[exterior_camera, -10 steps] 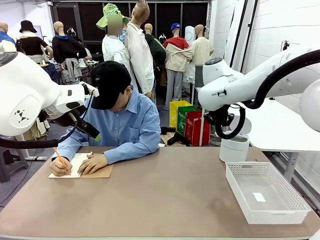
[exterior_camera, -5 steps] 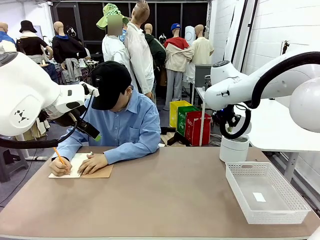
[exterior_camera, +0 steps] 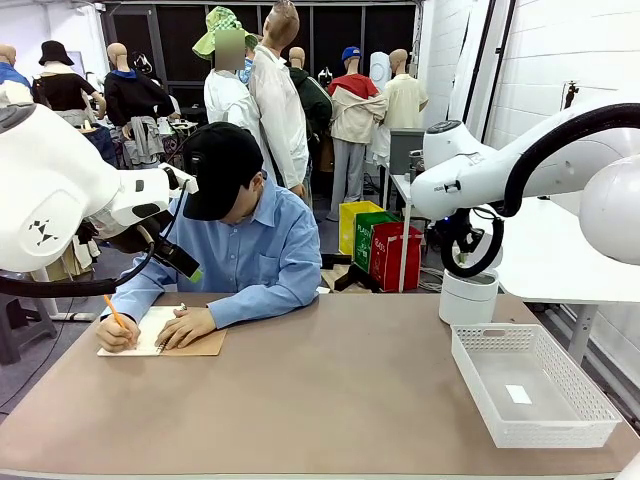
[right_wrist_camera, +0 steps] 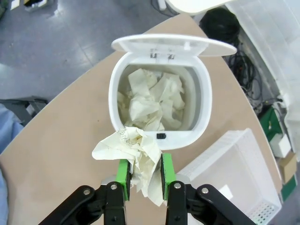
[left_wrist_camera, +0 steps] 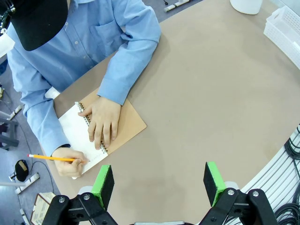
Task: Sort the paper based on its condition.
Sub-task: If a person hands you a paper, place it in the Organizing basket , and if it's crumpled, put it in the Trash can.
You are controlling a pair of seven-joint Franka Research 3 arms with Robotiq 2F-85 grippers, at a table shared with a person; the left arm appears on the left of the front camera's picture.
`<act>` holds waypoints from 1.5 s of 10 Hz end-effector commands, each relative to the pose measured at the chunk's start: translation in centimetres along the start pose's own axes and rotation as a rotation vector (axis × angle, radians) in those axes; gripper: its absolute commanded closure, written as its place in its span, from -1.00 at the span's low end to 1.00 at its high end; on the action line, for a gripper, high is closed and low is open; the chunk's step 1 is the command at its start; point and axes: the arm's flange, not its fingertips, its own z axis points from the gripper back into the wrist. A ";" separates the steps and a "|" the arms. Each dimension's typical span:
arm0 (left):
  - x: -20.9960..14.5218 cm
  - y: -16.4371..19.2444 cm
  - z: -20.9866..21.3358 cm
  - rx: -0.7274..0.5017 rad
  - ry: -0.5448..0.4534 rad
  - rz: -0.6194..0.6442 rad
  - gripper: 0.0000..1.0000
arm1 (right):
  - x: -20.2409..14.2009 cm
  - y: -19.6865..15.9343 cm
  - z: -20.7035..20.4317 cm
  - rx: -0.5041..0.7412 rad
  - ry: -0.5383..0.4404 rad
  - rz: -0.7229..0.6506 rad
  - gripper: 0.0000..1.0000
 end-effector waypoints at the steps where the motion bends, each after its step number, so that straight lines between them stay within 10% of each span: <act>1: 0.0 0.0 -0.1 -0.001 -0.001 0.002 -1.00 | 1.8 -0.1 -1.2 -0.007 -0.038 -0.068 0.33; 15: 0.0 0.0 -0.1 -0.001 -0.001 0.002 -1.00 | 3.1 -0.4 -7.2 -0.058 0.014 -0.105 0.33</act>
